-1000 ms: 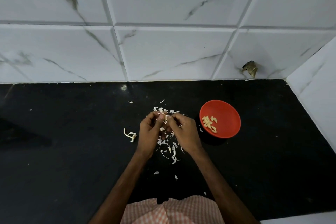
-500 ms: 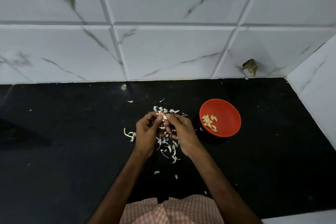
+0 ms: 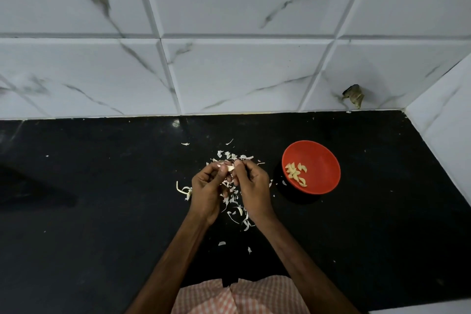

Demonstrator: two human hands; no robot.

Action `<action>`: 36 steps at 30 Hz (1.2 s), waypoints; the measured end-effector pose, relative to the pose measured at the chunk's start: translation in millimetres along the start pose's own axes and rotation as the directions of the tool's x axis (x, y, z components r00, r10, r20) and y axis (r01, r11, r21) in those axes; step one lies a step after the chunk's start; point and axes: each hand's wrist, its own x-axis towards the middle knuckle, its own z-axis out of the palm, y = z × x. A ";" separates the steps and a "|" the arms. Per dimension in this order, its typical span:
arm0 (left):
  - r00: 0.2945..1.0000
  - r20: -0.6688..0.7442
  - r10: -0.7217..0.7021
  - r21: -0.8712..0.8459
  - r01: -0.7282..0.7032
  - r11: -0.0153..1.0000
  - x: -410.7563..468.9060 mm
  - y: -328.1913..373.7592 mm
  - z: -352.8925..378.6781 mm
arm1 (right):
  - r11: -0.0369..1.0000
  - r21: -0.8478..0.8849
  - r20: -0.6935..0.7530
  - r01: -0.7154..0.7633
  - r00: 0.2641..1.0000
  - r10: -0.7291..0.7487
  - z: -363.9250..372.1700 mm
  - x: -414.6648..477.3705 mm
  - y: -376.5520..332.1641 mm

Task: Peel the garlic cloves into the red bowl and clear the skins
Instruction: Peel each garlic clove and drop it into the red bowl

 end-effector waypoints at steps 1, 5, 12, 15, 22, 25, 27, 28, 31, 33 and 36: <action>1.000 0.001 0.031 0.030 -0.031 0.999 -0.4 1.6 -0.6 | 0.999 0.007 -0.017 -0.036 0.999 0.036 0.3 0.3 1.2; 0.975 0.146 0.165 0.132 -0.184 0.974 -2.1 10.5 5.2 | 0.978 -0.189 -0.100 -0.085 0.993 0.067 -15.6 3.8 9.8; 0.981 0.004 0.196 0.154 -0.194 0.969 7.1 19.6 0.4 | 0.930 -0.365 0.038 0.041 0.999 -0.029 -32.3 14.5 4.7; 0.977 0.006 0.214 0.175 -0.212 0.962 4.5 17.0 2.5 | 0.936 -0.350 -0.016 0.037 0.999 -0.046 -31.4 17.1 -0.2; 0.977 -0.004 0.213 0.227 -0.207 0.952 5.3 17.7 2.5 | 0.893 -0.403 -0.048 0.202 0.969 -0.241 -32.4 22.1 -21.9; 0.978 -0.024 0.210 0.232 -0.198 0.952 5.6 17.8 2.5 | 0.932 -0.246 0.052 0.267 0.964 -0.262 -31.2 25.2 -30.8; 0.977 -0.029 0.213 0.250 -0.199 0.948 5.8 18.3 -0.1 | 0.949 -0.204 0.143 0.240 0.966 -0.213 -28.8 24.3 -34.7; 0.976 -0.029 0.215 0.260 -0.201 0.945 6.0 18.8 -1.6 | 0.956 -0.202 0.166 0.215 0.969 -0.183 -27.2 23.0 -35.4; 0.975 -0.021 0.221 0.273 -0.207 0.939 4.8 20.1 -2.0 | 0.989 -0.099 0.161 0.113 0.982 -0.096 -24.4 20.7 -34.3; 0.974 -0.006 0.226 0.274 -0.216 0.937 4.1 20.7 -1.0 | 0.997 -0.048 0.139 0.053 0.989 -0.046 -23.3 20.3 -32.8; 0.976 0.006 0.217 0.287 -0.210 0.935 3.4 20.2 0.9 | 0.989 -0.127 0.090 0.072 0.994 -0.061 -20.7 18.7 -30.2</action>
